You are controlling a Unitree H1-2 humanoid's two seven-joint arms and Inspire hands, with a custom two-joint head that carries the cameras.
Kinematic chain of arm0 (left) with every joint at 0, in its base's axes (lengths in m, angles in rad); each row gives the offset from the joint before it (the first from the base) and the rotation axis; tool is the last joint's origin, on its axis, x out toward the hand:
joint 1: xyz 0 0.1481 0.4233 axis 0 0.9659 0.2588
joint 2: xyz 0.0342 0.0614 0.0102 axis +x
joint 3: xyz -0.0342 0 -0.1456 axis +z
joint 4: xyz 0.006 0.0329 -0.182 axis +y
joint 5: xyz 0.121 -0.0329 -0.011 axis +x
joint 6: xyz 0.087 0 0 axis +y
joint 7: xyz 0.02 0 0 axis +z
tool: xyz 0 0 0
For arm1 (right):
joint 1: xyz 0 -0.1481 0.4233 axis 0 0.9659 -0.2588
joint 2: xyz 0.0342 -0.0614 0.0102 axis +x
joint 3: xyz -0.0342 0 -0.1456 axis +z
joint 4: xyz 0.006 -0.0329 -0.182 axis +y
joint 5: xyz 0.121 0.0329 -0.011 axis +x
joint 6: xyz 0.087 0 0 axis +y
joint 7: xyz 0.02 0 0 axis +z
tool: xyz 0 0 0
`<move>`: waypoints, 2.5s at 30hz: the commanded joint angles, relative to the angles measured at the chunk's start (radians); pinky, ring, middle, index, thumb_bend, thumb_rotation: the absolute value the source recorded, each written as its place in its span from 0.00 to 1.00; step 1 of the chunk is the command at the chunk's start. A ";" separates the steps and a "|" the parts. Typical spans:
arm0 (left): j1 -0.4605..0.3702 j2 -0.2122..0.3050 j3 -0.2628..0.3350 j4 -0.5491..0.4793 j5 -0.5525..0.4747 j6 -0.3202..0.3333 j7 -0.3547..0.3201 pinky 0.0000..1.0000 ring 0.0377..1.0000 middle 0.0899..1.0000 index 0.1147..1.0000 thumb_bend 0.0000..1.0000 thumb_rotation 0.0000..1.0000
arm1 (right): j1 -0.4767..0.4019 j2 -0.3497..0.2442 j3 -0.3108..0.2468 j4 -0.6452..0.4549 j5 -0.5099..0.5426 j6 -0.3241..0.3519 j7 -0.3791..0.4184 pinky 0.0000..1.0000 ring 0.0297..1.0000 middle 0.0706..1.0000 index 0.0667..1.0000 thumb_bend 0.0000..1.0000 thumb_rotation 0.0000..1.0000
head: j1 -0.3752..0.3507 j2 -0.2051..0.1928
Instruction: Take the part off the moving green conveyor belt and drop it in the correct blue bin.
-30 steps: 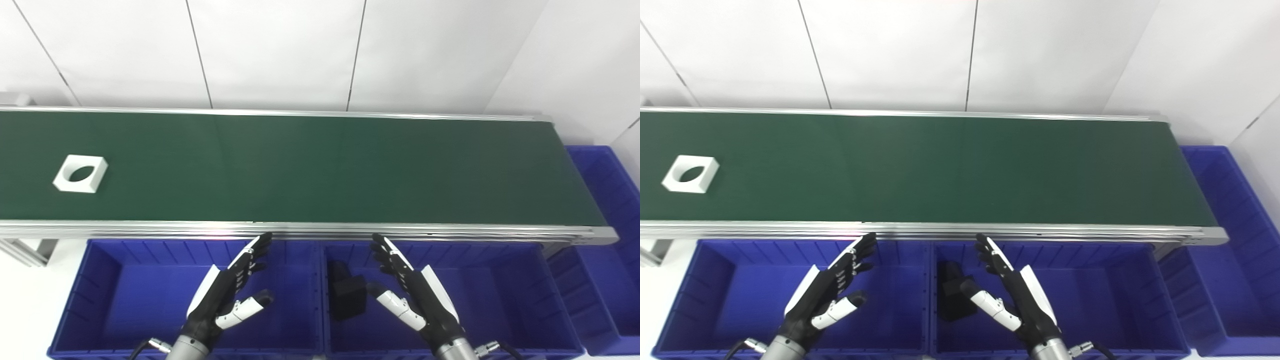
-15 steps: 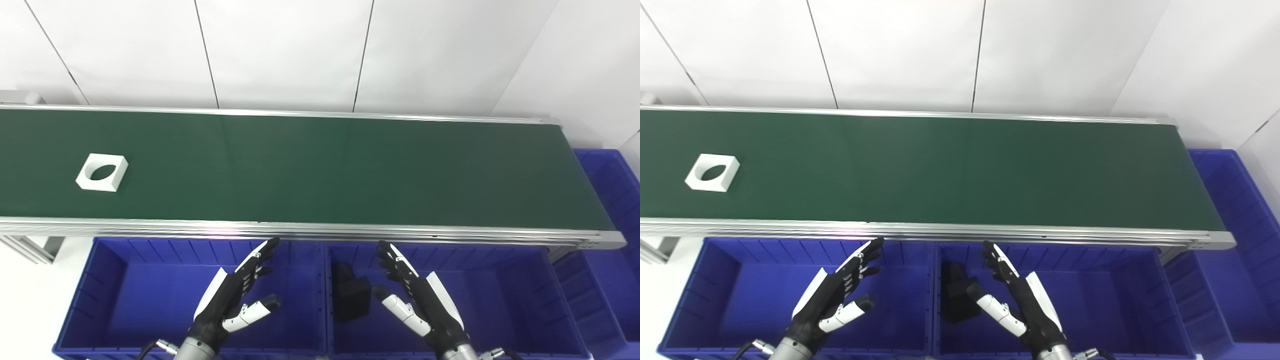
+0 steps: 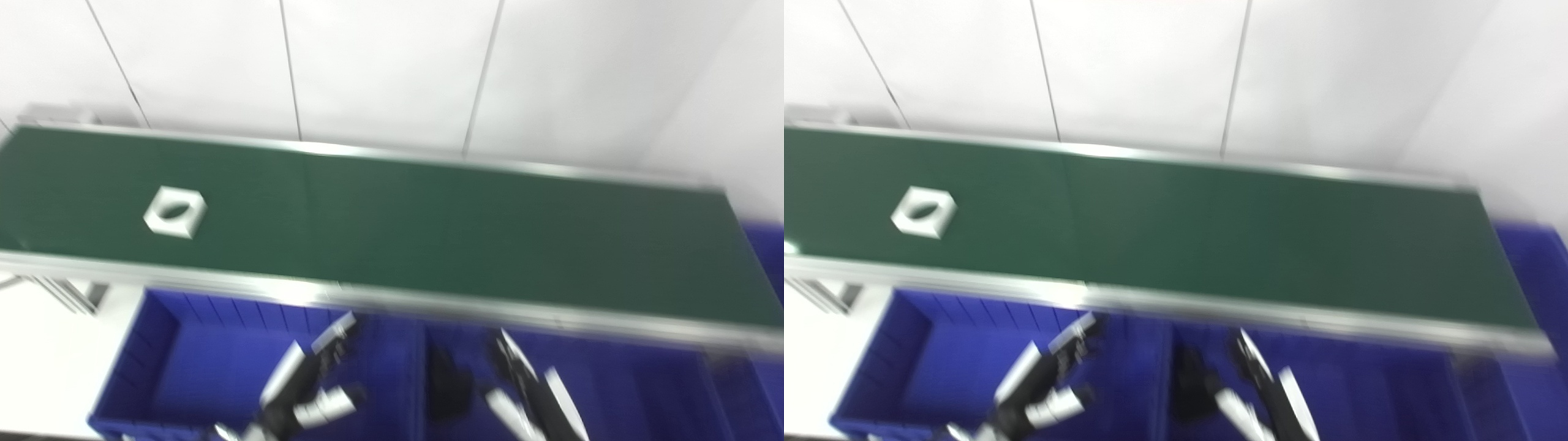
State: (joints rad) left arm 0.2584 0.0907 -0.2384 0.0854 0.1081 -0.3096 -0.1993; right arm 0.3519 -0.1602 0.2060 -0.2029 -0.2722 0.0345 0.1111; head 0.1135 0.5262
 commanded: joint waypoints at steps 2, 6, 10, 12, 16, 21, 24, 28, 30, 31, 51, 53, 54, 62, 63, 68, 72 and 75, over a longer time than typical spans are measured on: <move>-0.020 -0.013 0.001 0.006 0.008 -0.068 0.022 0.85 0.91 0.92 0.88 0.79 0.65 | -0.013 -0.015 -0.012 0.008 0.012 -0.102 -0.018 0.87 0.90 0.91 0.97 0.58 0.85 | 0.069 -0.030; -0.021 -0.015 0.000 0.011 0.008 -0.060 0.021 0.82 0.90 0.91 0.87 0.83 0.63 | -0.015 -0.013 -0.018 0.024 0.038 -0.111 -0.014 0.89 0.91 0.92 0.98 0.56 0.87 | 0.090 -0.045; -0.025 -0.008 0.001 0.023 0.009 -0.071 0.023 0.81 0.90 0.92 0.87 0.84 0.63 | -0.020 -0.007 -0.016 0.037 0.041 -0.111 -0.018 0.90 0.92 0.93 0.98 0.54 0.86 | 0.085 -0.060; -0.027 -0.007 0.002 0.030 0.006 -0.080 0.024 0.81 0.90 0.91 0.87 0.84 0.62 | -0.023 -0.005 -0.014 0.046 0.032 -0.122 -0.027 0.89 0.91 0.92 0.98 0.53 0.85 | 0.082 -0.064; -0.030 -0.004 0.002 0.033 0.001 -0.100 0.023 0.80 0.89 0.91 0.87 0.83 0.61 | -0.029 -0.004 -0.010 0.056 0.029 -0.136 -0.031 0.90 0.92 0.93 0.98 0.51 0.86 | 0.077 -0.068; -0.046 -0.012 0.006 0.022 -0.023 -0.141 0.024 0.79 0.87 0.90 0.86 0.84 0.58 | -0.030 -0.001 -0.019 0.065 0.034 -0.152 -0.037 0.89 0.91 0.92 0.98 0.50 0.86 | 0.061 -0.061; -0.054 -0.003 0.004 -0.007 -0.052 -0.139 0.007 0.78 0.84 0.87 0.85 0.83 0.56 | -0.034 -0.002 -0.023 0.076 0.041 -0.171 -0.038 0.86 0.89 0.91 0.96 0.52 0.84 | 0.053 -0.054; -0.071 0.017 0.013 -0.074 -0.075 -0.123 -0.005 0.78 0.83 0.86 0.83 0.83 0.56 | -0.045 0.003 -0.023 0.092 0.041 -0.202 -0.039 0.83 0.88 0.90 0.96 0.53 0.85 | 0.024 -0.044; -0.088 0.026 0.023 -0.108 -0.080 -0.113 -0.009 0.77 0.83 0.86 0.84 0.84 0.57 | -0.050 0.006 -0.024 0.097 0.048 -0.211 -0.038 0.81 0.86 0.90 0.95 0.56 0.83 | 0.012 -0.036; -0.100 0.033 0.029 -0.129 -0.077 -0.104 -0.010 0.77 0.83 0.86 0.84 0.84 0.58 | -0.053 0.008 -0.024 0.098 0.050 -0.216 -0.037 0.81 0.86 0.89 0.95 0.56 0.83 | -0.018 -0.021; -0.403 0.114 0.144 -0.292 0.060 0.205 0.000 0.90 0.95 0.96 0.92 0.76 0.49 | -0.056 0.029 -0.045 0.100 0.121 -0.298 -0.046 0.83 0.84 0.86 0.98 0.66 0.75 | -0.156 0.067; -0.435 0.131 0.147 -0.269 0.085 0.231 -0.003 0.92 0.96 0.97 0.93 0.76 0.47 | -0.056 0.029 -0.045 0.106 0.128 -0.313 -0.044 0.83 0.84 0.86 0.99 0.66 0.75 | -0.156 0.069; -0.453 0.139 0.148 -0.252 0.101 0.247 -0.002 0.93 0.96 0.97 0.93 0.76 0.47 | -0.057 0.029 -0.045 0.110 0.129 -0.322 -0.044 0.83 0.84 0.86 0.99 0.66 0.75 | -0.152 0.071; -0.548 0.178 0.139 -0.105 0.196 0.281 0.012 0.96 1.00 0.99 0.94 0.81 0.44 | -0.069 0.020 -0.052 0.134 0.148 -0.356 -0.038 0.84 0.84 0.86 1.00 0.65 0.77 | -0.123 0.082; -0.560 0.183 0.138 -0.085 0.201 0.283 0.010 0.96 1.00 1.00 0.95 0.81 0.42 | -0.070 0.019 -0.053 0.136 0.150 -0.357 -0.036 0.84 0.84 0.86 1.00 0.65 0.77 | -0.120 0.082; -0.616 0.212 0.132 0.010 0.225 0.269 0.011 0.92 0.98 1.00 0.95 0.84 0.36 | -0.081 0.013 -0.057 0.161 0.150 -0.388 -0.035 0.84 0.84 0.85 1.00 0.66 0.78 | -0.110 0.083; -0.662 0.249 0.108 0.085 0.270 0.253 0.011 0.89 0.97 1.00 0.96 0.86 0.30 | -0.082 0.011 -0.058 0.165 0.146 -0.395 -0.036 0.83 0.84 0.85 0.99 0.66 0.79 | -0.104 0.084; -0.690 0.278 0.081 0.123 0.322 0.256 0.013 0.88 0.98 1.00 0.97 0.87 0.29 | -0.082 0.008 -0.059 0.170 0.149 -0.407 -0.034 0.83 0.84 0.85 0.99 0.66 0.79 | -0.094 0.085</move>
State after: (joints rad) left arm -0.3800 0.3376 -0.1510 0.2142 0.4000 -0.0298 -0.2012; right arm 0.2756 -0.1463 0.1523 -0.0242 -0.1347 -0.3060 0.0742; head 0.0138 0.6121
